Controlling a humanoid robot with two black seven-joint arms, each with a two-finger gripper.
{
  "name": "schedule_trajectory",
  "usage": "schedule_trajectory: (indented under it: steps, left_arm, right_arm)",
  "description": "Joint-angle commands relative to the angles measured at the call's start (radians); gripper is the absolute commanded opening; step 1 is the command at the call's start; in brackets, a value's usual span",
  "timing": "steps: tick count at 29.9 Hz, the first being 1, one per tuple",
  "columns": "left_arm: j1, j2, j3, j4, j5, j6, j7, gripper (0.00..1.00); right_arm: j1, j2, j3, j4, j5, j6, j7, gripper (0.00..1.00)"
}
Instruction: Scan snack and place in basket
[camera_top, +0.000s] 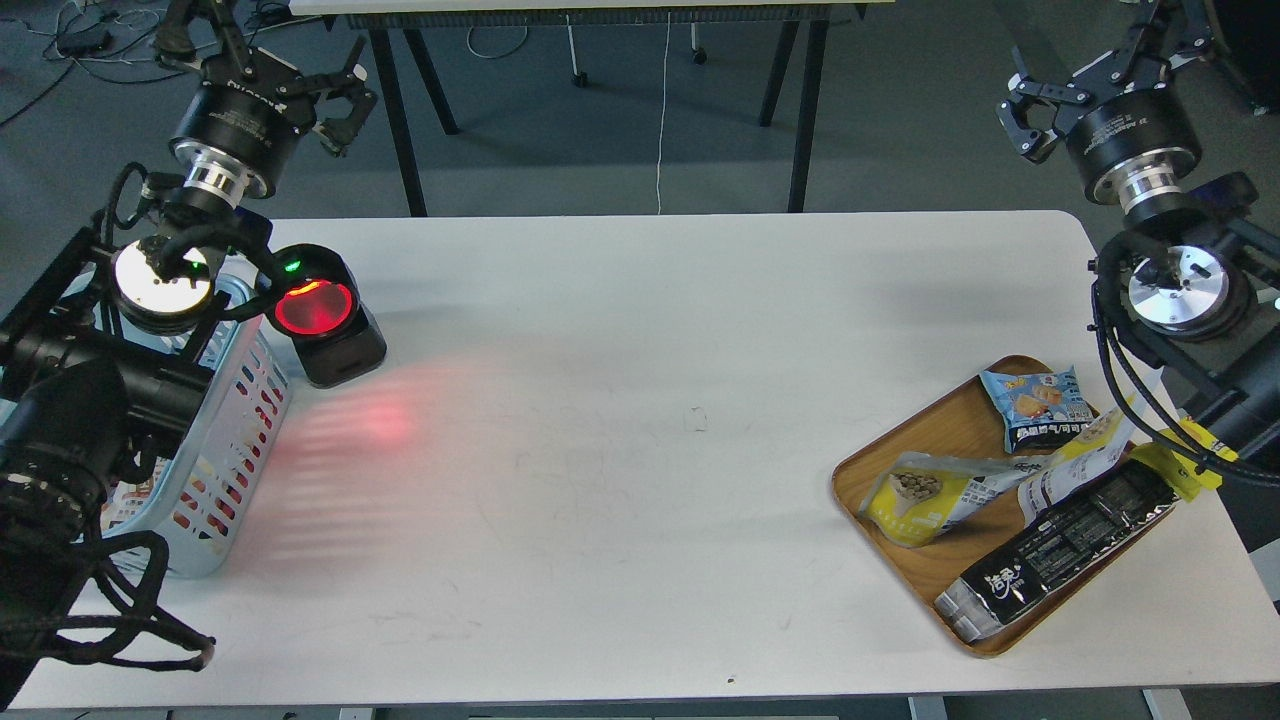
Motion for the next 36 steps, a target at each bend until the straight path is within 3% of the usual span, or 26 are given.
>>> schedule_trajectory:
  steps: [1,7,14,20,27,36]
  left_arm:
    - [-0.002,-0.002,0.01,-0.001,0.001,0.0,-0.002,1.0]
    - [-0.013,-0.001,0.018,-0.001,0.0,0.0,-0.001,1.0]
    - [-0.021,0.01,0.018,-0.004,-0.002,0.0,0.01,1.0]
    - [-0.019,0.029,0.018,-0.006,-0.002,0.0,0.013,1.0]
    - [-0.019,0.032,0.019,-0.009,-0.002,0.0,0.01,1.0]
    - [-0.008,0.036,0.019,-0.009,-0.002,0.0,0.004,1.0]
  right_arm:
    - [0.0,-0.001,-0.014,0.001,0.001,0.012,0.0,0.99]
    - [0.058,-0.067,-0.101,0.032,-0.063,0.015,0.0,0.99]
    - [0.412,-0.168,-0.491,0.182,-0.198,0.008,0.0,0.99]
    - [0.726,-0.199,-0.776,0.397,-0.529,-0.014,0.0,0.98]
    - [1.061,-0.112,-1.117,0.65,-0.887,-0.156,0.0,0.98]
    - [1.224,-0.029,-1.315,0.846,-1.377,-0.172,0.0,0.98]
